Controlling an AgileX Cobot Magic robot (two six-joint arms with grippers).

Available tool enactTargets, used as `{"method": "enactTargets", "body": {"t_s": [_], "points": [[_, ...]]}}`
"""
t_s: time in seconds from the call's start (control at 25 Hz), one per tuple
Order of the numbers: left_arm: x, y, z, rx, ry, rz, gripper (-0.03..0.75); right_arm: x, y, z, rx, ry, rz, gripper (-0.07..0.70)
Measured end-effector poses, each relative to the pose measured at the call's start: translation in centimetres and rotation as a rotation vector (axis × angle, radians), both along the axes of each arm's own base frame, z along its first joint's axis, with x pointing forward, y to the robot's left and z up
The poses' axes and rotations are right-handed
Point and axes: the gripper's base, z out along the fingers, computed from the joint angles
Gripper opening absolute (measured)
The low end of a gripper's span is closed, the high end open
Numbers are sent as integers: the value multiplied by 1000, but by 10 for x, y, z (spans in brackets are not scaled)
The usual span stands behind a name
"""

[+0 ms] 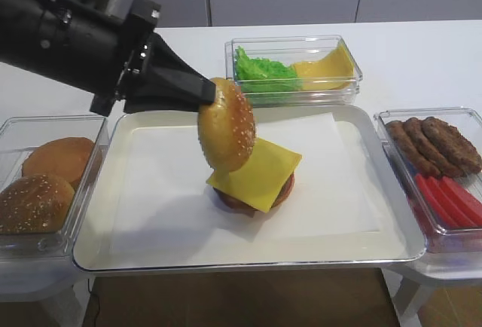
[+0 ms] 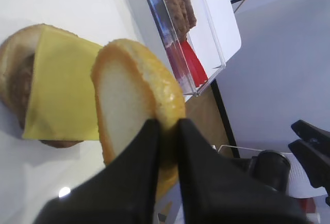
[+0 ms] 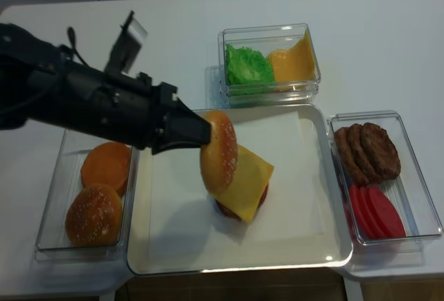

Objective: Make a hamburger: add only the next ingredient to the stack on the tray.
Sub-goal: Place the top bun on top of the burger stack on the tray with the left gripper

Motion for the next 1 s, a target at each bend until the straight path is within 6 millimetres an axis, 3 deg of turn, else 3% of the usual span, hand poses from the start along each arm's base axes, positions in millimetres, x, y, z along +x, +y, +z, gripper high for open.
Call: {"method": "enactTargets", "body": {"t_s": [0.48, 0.68, 1.0], "points": [[18, -34, -28, -142, 91, 5, 66, 0, 0, 0, 0, 0, 0, 405], [23, -36, -40, -136, 124, 4, 66, 0, 0, 0, 0, 0, 0, 405], [27, -39, -42, -207, 133, -8, 66, 0, 0, 0, 0, 0, 0, 405]]}}
